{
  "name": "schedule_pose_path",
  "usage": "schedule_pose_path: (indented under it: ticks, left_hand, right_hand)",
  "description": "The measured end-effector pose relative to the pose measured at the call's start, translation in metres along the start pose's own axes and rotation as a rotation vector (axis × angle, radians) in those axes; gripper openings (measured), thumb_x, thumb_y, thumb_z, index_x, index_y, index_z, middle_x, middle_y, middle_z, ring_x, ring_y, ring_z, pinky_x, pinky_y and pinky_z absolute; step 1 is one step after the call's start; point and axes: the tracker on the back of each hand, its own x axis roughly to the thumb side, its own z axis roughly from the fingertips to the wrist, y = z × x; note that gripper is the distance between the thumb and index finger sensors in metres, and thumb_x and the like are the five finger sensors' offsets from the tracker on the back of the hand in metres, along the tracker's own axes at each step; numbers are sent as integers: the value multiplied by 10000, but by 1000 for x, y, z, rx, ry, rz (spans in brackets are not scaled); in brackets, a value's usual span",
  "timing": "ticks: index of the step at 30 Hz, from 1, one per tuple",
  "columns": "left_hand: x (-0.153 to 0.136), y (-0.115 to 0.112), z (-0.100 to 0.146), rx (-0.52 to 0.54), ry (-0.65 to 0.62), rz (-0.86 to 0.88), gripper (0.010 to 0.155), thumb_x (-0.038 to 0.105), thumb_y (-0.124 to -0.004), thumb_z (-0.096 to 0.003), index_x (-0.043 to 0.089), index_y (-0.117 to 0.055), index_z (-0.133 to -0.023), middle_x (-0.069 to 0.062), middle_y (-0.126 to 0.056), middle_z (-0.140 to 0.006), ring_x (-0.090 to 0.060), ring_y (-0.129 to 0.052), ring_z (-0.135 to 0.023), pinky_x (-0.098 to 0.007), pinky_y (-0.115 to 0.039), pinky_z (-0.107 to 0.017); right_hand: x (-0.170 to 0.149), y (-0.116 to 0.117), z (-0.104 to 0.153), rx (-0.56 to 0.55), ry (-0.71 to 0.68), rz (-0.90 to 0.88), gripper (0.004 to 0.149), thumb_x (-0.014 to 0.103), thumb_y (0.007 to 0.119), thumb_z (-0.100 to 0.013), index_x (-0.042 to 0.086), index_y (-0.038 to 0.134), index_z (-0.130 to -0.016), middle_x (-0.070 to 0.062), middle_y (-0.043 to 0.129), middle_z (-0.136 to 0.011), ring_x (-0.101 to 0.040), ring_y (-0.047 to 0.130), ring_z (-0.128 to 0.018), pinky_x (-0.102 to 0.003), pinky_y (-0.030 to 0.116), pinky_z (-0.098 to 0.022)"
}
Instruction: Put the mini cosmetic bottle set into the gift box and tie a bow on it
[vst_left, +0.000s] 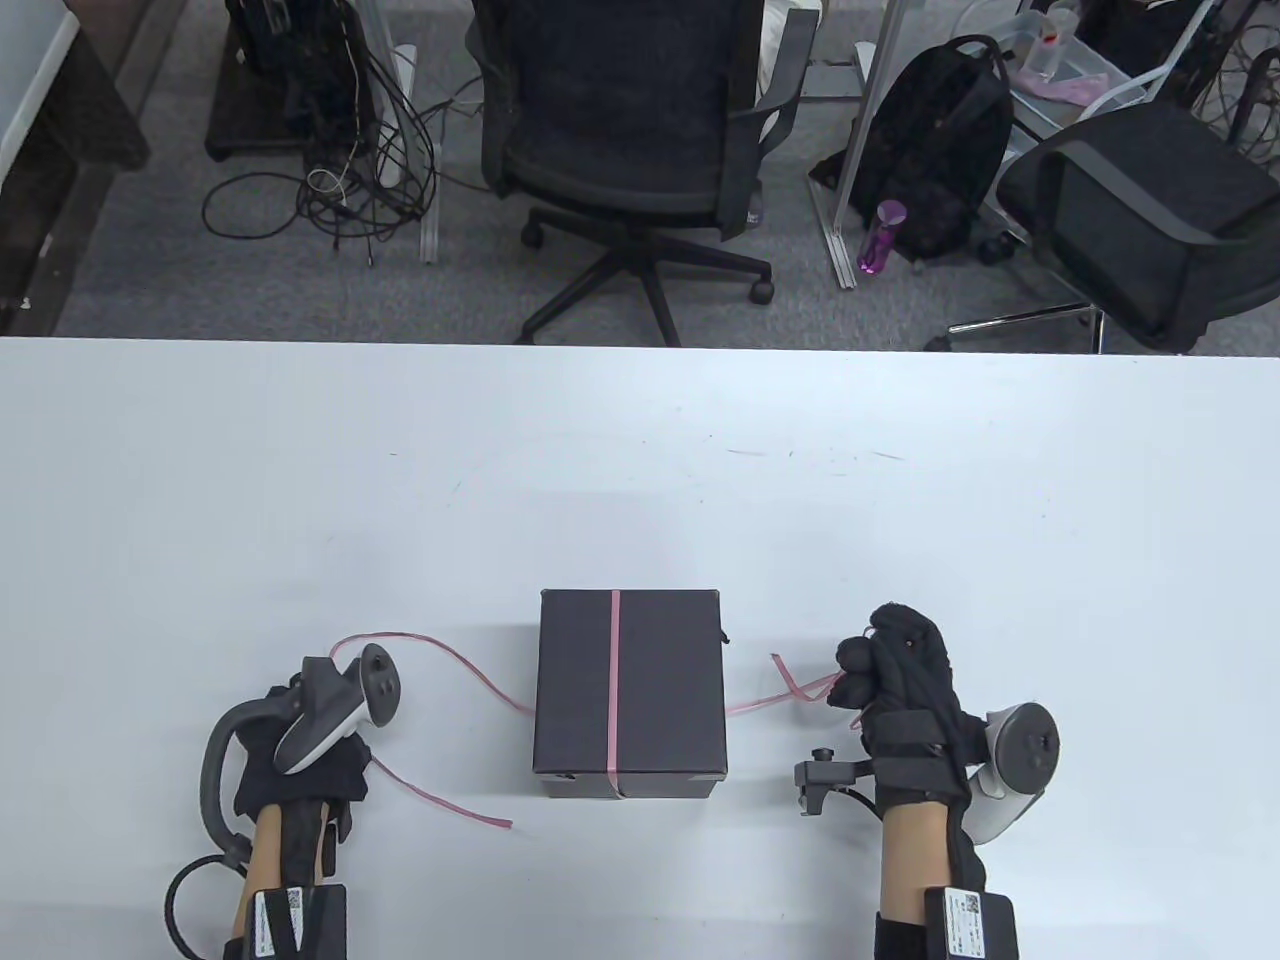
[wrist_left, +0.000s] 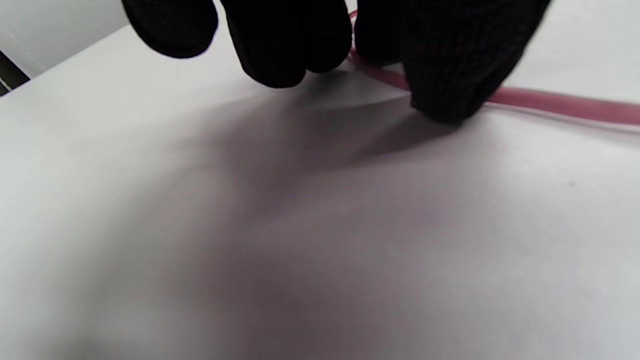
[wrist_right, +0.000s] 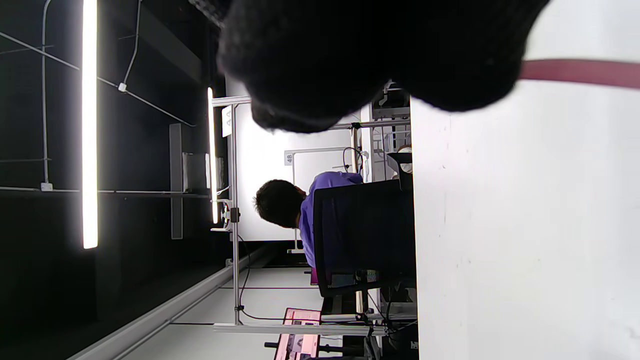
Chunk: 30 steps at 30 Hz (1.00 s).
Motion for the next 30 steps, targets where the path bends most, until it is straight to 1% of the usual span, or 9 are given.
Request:
schedule_pose_path:
  ticks: [5, 9, 11, 12, 16, 21, 25, 28, 30]
  left_hand:
    - [13, -1, 1, 37, -12, -66, 485, 482, -832, -472, 305, -750, -916, 45, -737, -1038, -256, -868, -890, -547, -753, -699]
    - [21, -1, 2, 13, -3, -126, 485, 455, -806, -494, 279, -724, -938, 18, -700, -1060, -277, -838, -909, -547, -739, -711]
    - [20, 0, 2, -32, -7, -130, 489, 428, -782, -508, 279, -691, -965, -5, -656, -1091, -297, -802, -946, -561, -717, -726]
    - [18, 2, 3, -55, -12, -115, 488, 418, -768, -504, 272, -695, -964, -55, -601, -1131, -321, -759, -984, -574, -698, -739]
    - [8, 6, 5, -65, -120, 78, 471, 382, -724, -506, 323, -702, -973, -109, -515, -1190, -422, -613, -1067, -612, -640, -765]
    - [-1, 18, 11, -11, -340, 442, 463, 360, -683, -533, 284, -658, -989, -111, -563, -1201, -479, -528, -1136, -670, -583, -776]
    - [-5, 23, 15, 30, -578, 871, 459, 358, -680, -546, 269, -652, -997, -140, -661, -1165, -503, -570, -1129, -702, -558, -765]
    - [-6, 23, 14, 26, -687, 1094, 461, 362, -672, -559, 267, -636, -1009, -112, -741, -1118, -488, -644, -1107, -713, -565, -754]
    - [-4, 21, 14, -13, -745, 1252, 463, 369, -662, -573, 263, -617, -1021, -64, -798, -1066, -446, -748, -1062, -706, -595, -747]
  right_hand:
    - [0, 0, 1, -2, 4, 5, 404, 192, 633, -619, -5, 584, -969, -101, 924, -596, -100, 929, -300, -338, 872, -293]
    - [-1, 1, 1, 1, 9, 12, 418, 196, 638, -618, -35, 583, -962, -101, 927, -594, -98, 934, -298, -336, 875, -290]
    - [-2, 2, 1, 8, 12, 14, 426, 196, 641, -617, -51, 581, -958, -102, 929, -591, -97, 934, -295, -334, 876, -288]
    - [-2, 2, 1, 13, 13, 15, 428, 197, 642, -617, -57, 581, -957, -102, 929, -590, -96, 934, -293, -334, 876, -287]
    - [-3, 3, 0, 28, 15, 24, 431, 197, 641, -617, -65, 580, -955, -104, 928, -590, -97, 933, -293, -335, 875, -289]
    - [-4, 4, 0, 35, 18, 27, 433, 197, 641, -617, -67, 579, -955, -104, 927, -592, -99, 933, -295, -338, 874, -290]
    - [-4, 5, 0, 43, 22, 27, 436, 198, 643, -617, -69, 577, -955, -104, 927, -589, -98, 931, -293, -336, 874, -288]
    - [-4, 6, 0, 65, 31, 28, 444, 200, 651, -616, -75, 578, -956, -103, 930, -561, -73, 908, -250, -315, 868, -256]
    - [-4, 9, -1, 100, 39, 49, 455, 201, 660, -616, -82, 576, -962, -100, 933, -531, -54, 886, -212, -297, 864, -220]
